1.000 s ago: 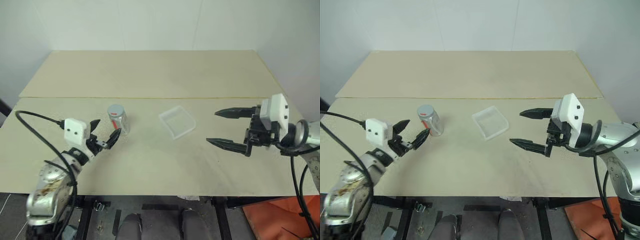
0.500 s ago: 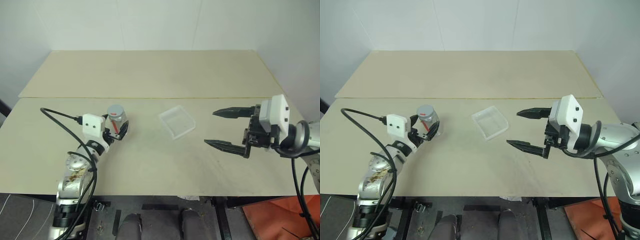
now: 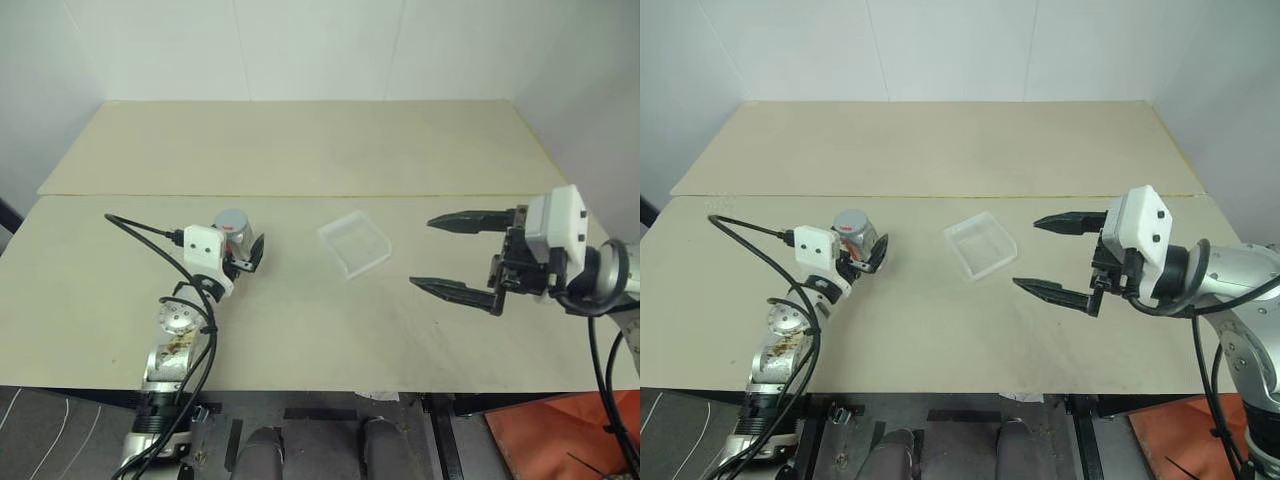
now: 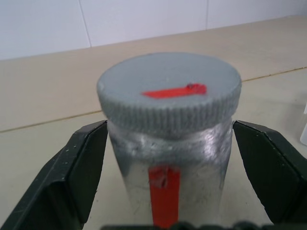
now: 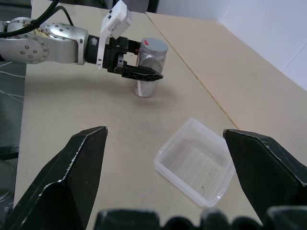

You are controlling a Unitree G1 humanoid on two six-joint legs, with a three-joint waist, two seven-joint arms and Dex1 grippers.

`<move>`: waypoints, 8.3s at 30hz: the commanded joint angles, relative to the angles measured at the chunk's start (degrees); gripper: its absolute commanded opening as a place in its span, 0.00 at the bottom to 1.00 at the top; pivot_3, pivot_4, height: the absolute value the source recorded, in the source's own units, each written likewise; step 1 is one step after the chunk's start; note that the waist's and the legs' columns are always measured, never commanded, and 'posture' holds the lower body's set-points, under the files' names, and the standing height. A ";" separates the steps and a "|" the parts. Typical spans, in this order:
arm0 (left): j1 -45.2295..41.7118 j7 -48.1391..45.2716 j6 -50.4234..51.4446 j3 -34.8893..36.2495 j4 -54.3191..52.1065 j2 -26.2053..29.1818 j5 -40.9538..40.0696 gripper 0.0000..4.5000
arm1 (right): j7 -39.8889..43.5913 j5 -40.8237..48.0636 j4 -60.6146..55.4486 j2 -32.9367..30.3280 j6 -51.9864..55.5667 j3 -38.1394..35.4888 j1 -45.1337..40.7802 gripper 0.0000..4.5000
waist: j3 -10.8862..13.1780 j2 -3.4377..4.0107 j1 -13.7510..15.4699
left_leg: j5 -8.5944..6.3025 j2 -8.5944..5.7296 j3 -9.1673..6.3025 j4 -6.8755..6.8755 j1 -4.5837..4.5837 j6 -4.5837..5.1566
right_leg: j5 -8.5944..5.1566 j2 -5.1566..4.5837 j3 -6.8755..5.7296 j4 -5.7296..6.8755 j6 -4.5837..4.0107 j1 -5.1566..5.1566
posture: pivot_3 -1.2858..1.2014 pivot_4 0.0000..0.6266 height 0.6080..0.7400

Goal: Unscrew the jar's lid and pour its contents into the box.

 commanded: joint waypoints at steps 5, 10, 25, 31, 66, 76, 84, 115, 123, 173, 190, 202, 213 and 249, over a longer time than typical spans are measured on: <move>-0.67 0.07 -3.29 -0.44 0.37 -1.50 0.29 0.95 | -0.74 1.47 -2.76 -1.79 0.40 -3.29 0.39 1.00 | 0.00 0.00 0.07 | 0.00 0.00 0.00 0.00 0.00 0.00 | 0.00 0.00 0.00 0.00 0.01 0.00 | 0.52 0.24 1.00; -1.38 0.03 -4.55 -0.15 1.55 -2.14 0.23 0.65 | -1.07 1.56 -3.16 -1.84 0.38 -3.41 0.44 1.00 | 0.00 0.00 0.05 | 0.00 0.00 0.00 0.00 0.00 0.00 | 0.00 0.00 0.00 0.00 0.01 0.00 | 0.52 0.24 1.00; -13.48 -26.25 7.57 -1.52 1.91 9.07 -13.60 0.43 | -7.38 1.12 -2.15 3.71 1.55 3.51 -6.25 1.00 | -0.01 0.01 -0.40 | 0.01 0.00 -0.02 0.00 0.01 -0.02 | 0.00 0.01 -0.01 0.02 0.01 0.00 | 0.52 0.24 1.00; -22.24 -44.49 13.13 -4.02 6.17 14.40 -20.27 0.43 | -12.99 2.33 1.39 9.53 7.63 9.19 -16.77 1.00 | 0.00 0.01 -0.59 | 0.01 0.00 -0.04 -0.01 0.00 -0.02 | 0.00 0.02 -0.02 0.01 0.01 -0.04 | 0.52 0.24 1.00; -35.36 -68.19 5.45 -8.15 20.43 9.49 -19.32 0.43 | -19.62 -0.64 7.96 25.79 19.38 20.65 -32.68 0.61 | 0.02 0.05 -2.07 | 0.05 0.00 -0.17 0.02 -0.31 -0.07 | 0.00 0.05 -0.09 0.34 0.00 -0.33 | 0.52 0.24 1.00; -33.72 -76.63 9.29 -15.96 11.95 18.83 -31.68 0.43 | 22.80 -1.04 28.51 23.39 1.24 26.16 -40.48 0.61 | 0.05 0.09 -3.10 | 0.04 0.01 -0.18 0.01 -0.26 -0.07 | -0.01 0.05 -0.07 0.32 0.01 -0.30 | 0.52 0.24 1.00; -32.89 -76.38 7.79 -13.72 12.42 17.36 -28.88 0.43 | 23.79 -9.15 39.15 28.16 -6.42 27.53 -44.01 0.82 | 0.05 0.09 -3.52 | 0.08 0.02 -0.20 0.02 -0.25 -0.13 | -0.01 0.08 -0.08 0.40 0.00 -0.32 | 0.52 0.24 1.00; -35.95 -71.59 6.10 -7.80 22.75 11.13 -20.45 0.43 | -19.50 -12.41 13.42 31.74 14.32 24.66 -36.19 0.99 | 0.05 0.10 -3.50 | 0.12 0.01 -0.28 0.01 -0.34 -0.20 | 0.00 0.08 -0.12 0.43 0.00 -0.36 | 0.52 0.24 1.00; -34.67 -72.21 6.13 -7.46 21.71 12.62 -20.33 0.43 | -18.78 -12.84 15.17 31.42 13.39 22.31 -35.74 0.99 | 0.05 0.10 -3.50 | 0.13 0.00 -0.29 0.01 -0.34 -0.21 | 0.00 0.08 -0.12 0.45 0.00 -0.37 | 0.52 0.24 1.00; -33.77 -70.43 6.11 -5.53 21.25 11.52 -19.50 0.43 | -19.61 -10.96 14.09 31.48 14.94 23.84 -36.72 0.99 | 0.05 0.10 -3.48 | 0.11 0.01 -0.30 0.00 -0.34 -0.18 | 0.00 0.08 -0.13 0.44 0.00 -0.37 | 0.52 0.24 1.00; -32.61 -71.02 7.45 -4.43 20.38 15.34 -20.09 0.43 | -18.10 -7.91 10.01 25.03 16.54 18.80 -31.76 0.99 | 0.05 0.10 -3.45 | 0.11 0.00 -0.30 -0.01 -0.34 -0.17 | 0.00 0.08 -0.13 0.43 0.00 -0.35 | 0.52 0.24 1.00; -31.46 -71.05 7.75 -4.63 19.07 14.93 -19.69 0.43 | -14.77 -3.28 3.36 21.39 17.43 18.28 -27.08 0.99 | 0.06 0.10 -3.46 | 0.10 0.01 -0.29 0.00 -0.34 -0.16 | 0.00 0.08 -0.13 0.38 0.00 -0.35 | 0.52 0.24 1.00; -32.58 -70.96 7.11 -5.21 20.12 13.49 -18.91 0.43 | -20.73 -3.81 5.70 27.01 19.79 21.02 -33.34 0.99 | 0.05 0.10 -3.47 | 0.10 0.01 -0.29 0.00 -0.34 -0.16 | 0.00 0.08 -0.13 0.41 0.00 -0.36 | 0.52 0.24 1.00; -29.76 -72.16 5.26 -5.98 19.49 15.13 -17.31 0.43 | -24.07 9.93 12.34 32.68 32.05 9.59 -41.09 0.61 | 0.07 0.13 -3.48 | 0.10 0.01 -0.32 -0.02 -0.34 -0.16 | 0.00 0.09 -0.13 0.46 -0.01 -0.38 | 0.52 0.24 1.00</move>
